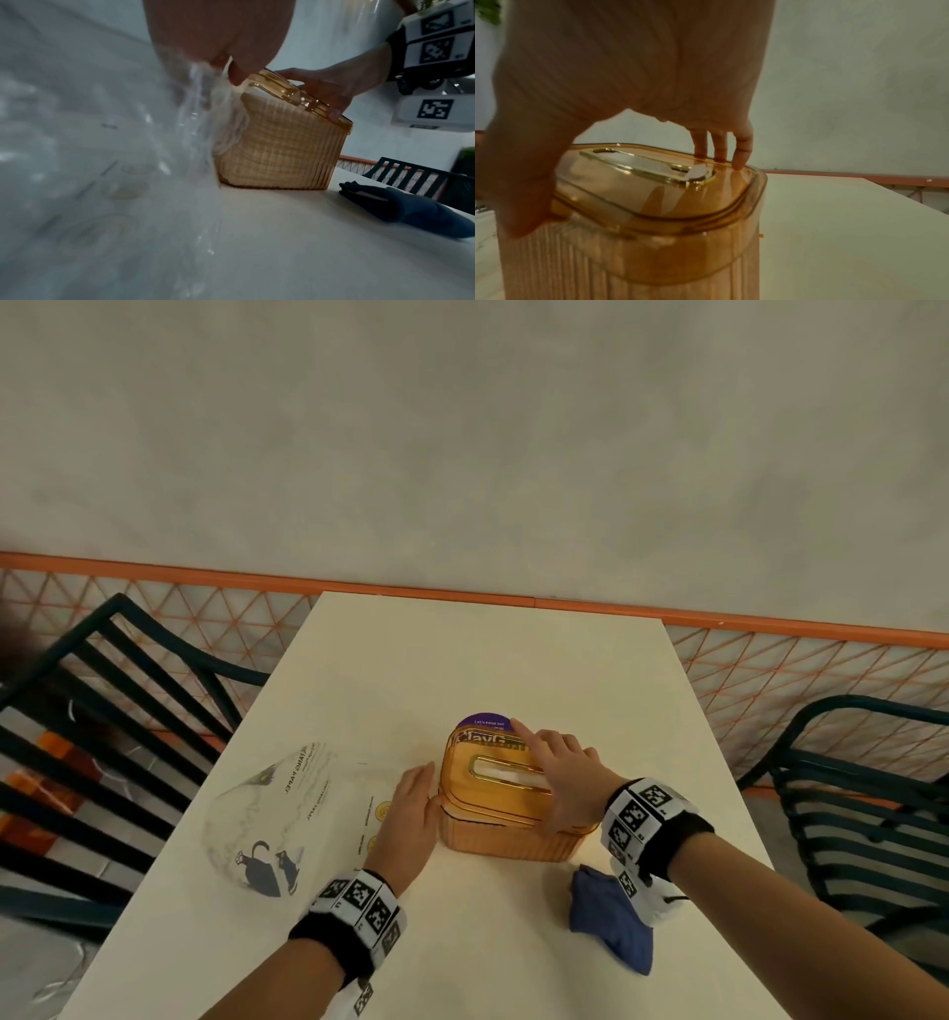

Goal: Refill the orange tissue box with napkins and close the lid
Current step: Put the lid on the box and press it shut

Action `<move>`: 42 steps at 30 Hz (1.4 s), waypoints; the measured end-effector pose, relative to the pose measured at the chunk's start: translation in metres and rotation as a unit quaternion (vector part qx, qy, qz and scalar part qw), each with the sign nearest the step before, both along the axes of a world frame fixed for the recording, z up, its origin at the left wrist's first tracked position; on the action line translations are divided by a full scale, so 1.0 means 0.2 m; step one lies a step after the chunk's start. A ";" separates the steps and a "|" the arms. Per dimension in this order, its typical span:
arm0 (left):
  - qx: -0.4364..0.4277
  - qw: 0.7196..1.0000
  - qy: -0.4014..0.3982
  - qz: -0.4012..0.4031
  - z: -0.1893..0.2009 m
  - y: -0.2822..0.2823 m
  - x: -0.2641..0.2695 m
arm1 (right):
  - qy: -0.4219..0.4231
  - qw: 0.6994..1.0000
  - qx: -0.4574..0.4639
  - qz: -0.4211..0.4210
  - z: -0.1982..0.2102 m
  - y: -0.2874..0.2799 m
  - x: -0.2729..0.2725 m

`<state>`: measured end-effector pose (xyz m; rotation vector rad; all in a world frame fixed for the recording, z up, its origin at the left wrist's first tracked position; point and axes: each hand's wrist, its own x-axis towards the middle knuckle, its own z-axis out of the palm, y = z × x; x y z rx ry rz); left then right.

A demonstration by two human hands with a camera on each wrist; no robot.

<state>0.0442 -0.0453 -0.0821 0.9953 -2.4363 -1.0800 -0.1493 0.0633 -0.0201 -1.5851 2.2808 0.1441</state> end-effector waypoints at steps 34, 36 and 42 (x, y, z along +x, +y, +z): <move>-0.346 0.884 -0.156 -0.272 0.19 -0.07 -0.43 | 0.070 0.990 -0.082 -0.093 -0.08 -0.07 0.09; -0.294 0.906 -0.133 -0.274 0.17 -0.08 -0.43 | 0.058 0.991 -0.086 -0.080 -0.09 -0.07 0.08; -0.189 0.948 -0.079 -0.244 0.11 -0.10 -0.43 | 0.056 0.988 -0.123 -0.074 -0.12 -0.03 0.09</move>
